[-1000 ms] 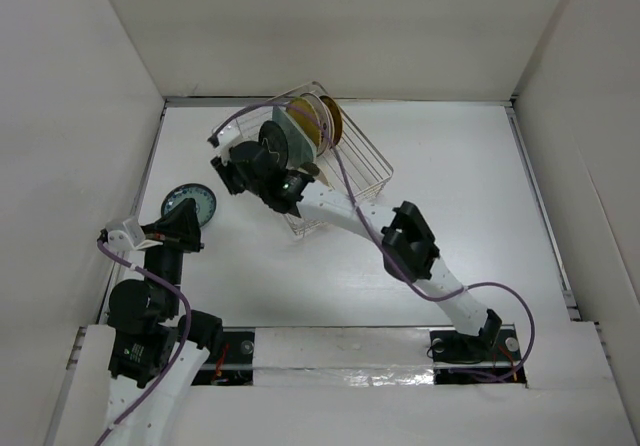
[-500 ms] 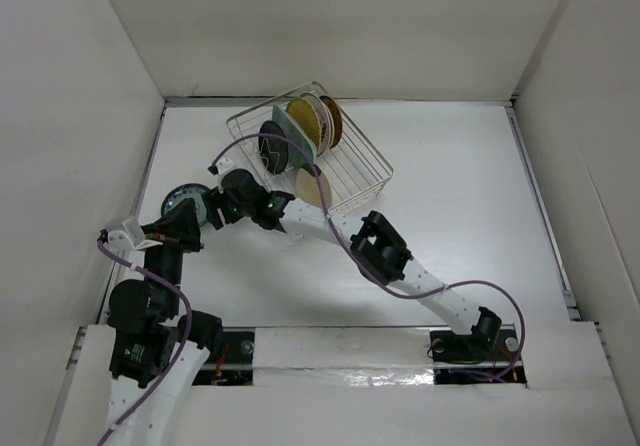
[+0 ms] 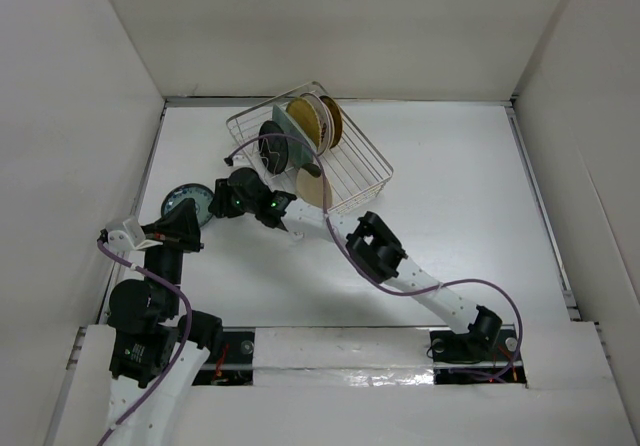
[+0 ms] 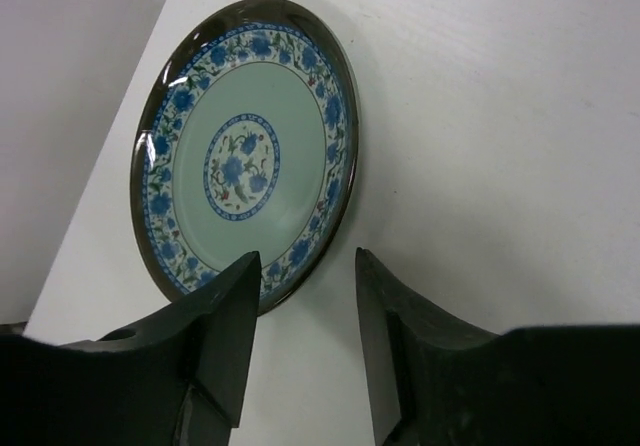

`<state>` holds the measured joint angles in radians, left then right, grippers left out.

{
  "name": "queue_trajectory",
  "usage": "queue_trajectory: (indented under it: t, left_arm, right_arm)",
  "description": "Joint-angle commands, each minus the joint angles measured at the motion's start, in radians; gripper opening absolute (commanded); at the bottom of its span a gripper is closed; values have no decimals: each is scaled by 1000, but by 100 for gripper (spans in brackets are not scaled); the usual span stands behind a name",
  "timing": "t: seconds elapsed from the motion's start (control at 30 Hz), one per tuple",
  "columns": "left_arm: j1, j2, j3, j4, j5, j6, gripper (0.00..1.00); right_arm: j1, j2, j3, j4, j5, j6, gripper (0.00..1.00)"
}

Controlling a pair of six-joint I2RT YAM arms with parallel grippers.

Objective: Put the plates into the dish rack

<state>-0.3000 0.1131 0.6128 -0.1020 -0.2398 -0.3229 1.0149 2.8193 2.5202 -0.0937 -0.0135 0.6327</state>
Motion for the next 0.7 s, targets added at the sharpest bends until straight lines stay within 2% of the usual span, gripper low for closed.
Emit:
queue_trajectory:
  t: [0.0,0.27,0.47,0.5,0.67]
  left_arm:
    - [2,-10,-8,48,-3,-5,5]
    - [2,-21,-8,47,-21,-5,5]
    - [2,-9,-8,47,-24,-2,5]
    - [2,-6,-8,47,-23,-1,5]
    - [2,5,-10,47,-26,1,5]
  right_arm:
    - [7,22,32,75,-22,71,40]
    - [-2,34,52,71,-62,94,24]
    - [-2,20,16,83,-88,110,4]
    - [-2,14,-3,125,-95,110,0]
    - [-2,-156,-245,304,-95,95,0]
